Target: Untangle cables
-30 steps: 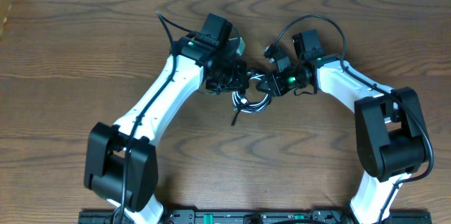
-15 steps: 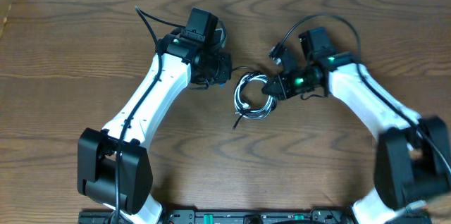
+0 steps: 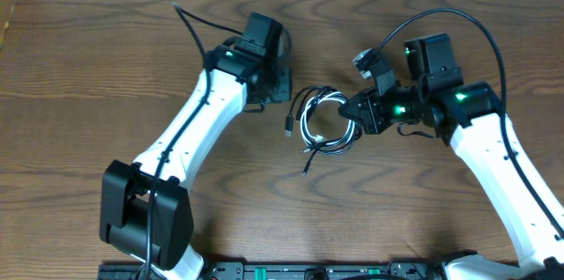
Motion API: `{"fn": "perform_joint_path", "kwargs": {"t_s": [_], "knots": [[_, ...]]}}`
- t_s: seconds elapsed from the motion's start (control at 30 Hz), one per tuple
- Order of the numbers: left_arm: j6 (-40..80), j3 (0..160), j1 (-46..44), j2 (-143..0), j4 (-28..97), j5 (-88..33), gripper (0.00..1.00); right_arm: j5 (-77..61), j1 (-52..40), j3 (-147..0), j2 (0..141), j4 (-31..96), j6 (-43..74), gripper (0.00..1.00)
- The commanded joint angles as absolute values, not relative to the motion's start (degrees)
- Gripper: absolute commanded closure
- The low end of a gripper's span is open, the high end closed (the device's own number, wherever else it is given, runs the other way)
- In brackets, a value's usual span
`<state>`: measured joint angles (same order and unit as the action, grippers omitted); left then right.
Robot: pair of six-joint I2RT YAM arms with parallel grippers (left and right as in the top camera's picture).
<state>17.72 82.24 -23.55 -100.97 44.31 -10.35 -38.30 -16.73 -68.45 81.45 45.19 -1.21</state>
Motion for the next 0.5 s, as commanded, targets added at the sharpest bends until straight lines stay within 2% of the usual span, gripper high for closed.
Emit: {"fn": "perform_joint_path", "kwargs": {"t_s": [0.0, 0.1, 0.17, 0.33, 0.47], "knots": [[16.8, 82.5, -24.5, -99.2, 44.1, -10.7, 0.93, -29.1, -16.8, -68.6, 80.4, 45.1, 5.5, 0.99], [18.1, 84.4, -24.6, -96.0, 43.4, -10.7, 0.92, -17.3, -16.8, -68.6, 80.5, 45.1, 16.8, 0.99], [23.2, 84.5, -24.8, -92.5, 42.4, -11.4, 0.87, -11.8, -17.0, -68.6, 80.5, 43.9, 24.5, 0.99], [31.3, 84.4, -26.9, -92.2, 42.7, -16.1, 0.87, -4.4, -18.0, -68.6, 80.5, 42.7, 32.3, 0.99], [36.9, 84.4, -29.6, -94.2, 41.6, -16.4, 0.87, -1.5, -19.4, -68.6, 80.5, 42.6, 33.9, 0.99]]}}
